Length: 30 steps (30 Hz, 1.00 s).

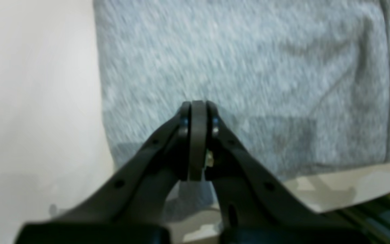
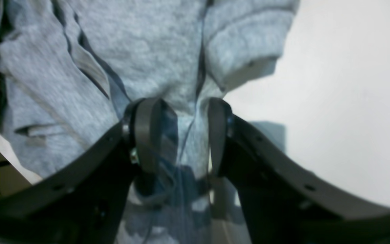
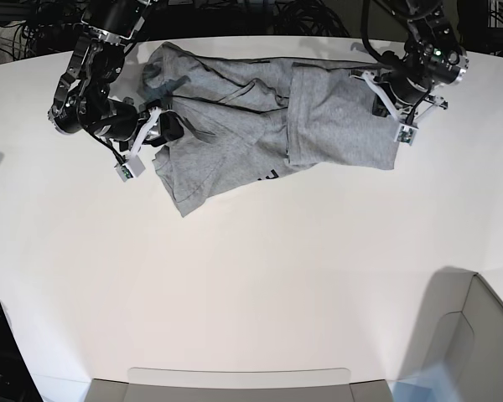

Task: Fold the T-shirt properly
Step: 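Grasp the folded shirt edge with the right gripper, then drag the shirt with the right gripper and fold it over itself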

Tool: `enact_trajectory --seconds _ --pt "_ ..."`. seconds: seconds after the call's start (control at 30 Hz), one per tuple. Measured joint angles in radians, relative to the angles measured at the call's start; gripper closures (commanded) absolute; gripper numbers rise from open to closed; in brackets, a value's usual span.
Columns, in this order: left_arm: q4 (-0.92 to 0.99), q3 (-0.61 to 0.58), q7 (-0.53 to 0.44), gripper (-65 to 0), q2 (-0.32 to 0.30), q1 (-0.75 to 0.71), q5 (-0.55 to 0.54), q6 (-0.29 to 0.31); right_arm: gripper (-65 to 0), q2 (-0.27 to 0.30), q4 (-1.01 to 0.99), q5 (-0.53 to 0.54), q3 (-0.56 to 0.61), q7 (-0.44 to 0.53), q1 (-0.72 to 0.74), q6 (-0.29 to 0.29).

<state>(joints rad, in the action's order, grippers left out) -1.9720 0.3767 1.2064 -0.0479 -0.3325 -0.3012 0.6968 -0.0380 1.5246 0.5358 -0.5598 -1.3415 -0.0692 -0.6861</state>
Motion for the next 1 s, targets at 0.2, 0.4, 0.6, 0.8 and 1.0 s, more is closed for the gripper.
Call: enact_trajectory --seconds 0.2,0.4,0.6,0.8,1.0 --pt "0.0 0.0 0.003 0.0 0.0 0.0 0.0 0.0 -24.0 0.01 -0.035 0.018 0.05 0.023 0.003 0.0" --pt "0.0 0.0 0.003 0.0 -0.002 0.0 0.001 0.0 -23.9 -0.008 -0.034 0.027 0.138 0.033 -0.014 0.0" --pt "0.0 0.0 0.003 0.0 -0.002 0.0 0.001 0.0 -23.9 -0.007 -0.034 0.027 0.142 0.03 -0.013 0.0" --pt "0.0 0.0 0.003 0.0 -0.002 0.0 0.001 0.0 -13.9 -0.006 -0.037 0.018 0.142 0.029 -0.008 0.0" --pt "0.0 0.0 0.003 0.0 -0.002 0.0 0.001 0.0 0.0 -0.007 -0.045 0.011 0.142 0.009 0.005 0.0"
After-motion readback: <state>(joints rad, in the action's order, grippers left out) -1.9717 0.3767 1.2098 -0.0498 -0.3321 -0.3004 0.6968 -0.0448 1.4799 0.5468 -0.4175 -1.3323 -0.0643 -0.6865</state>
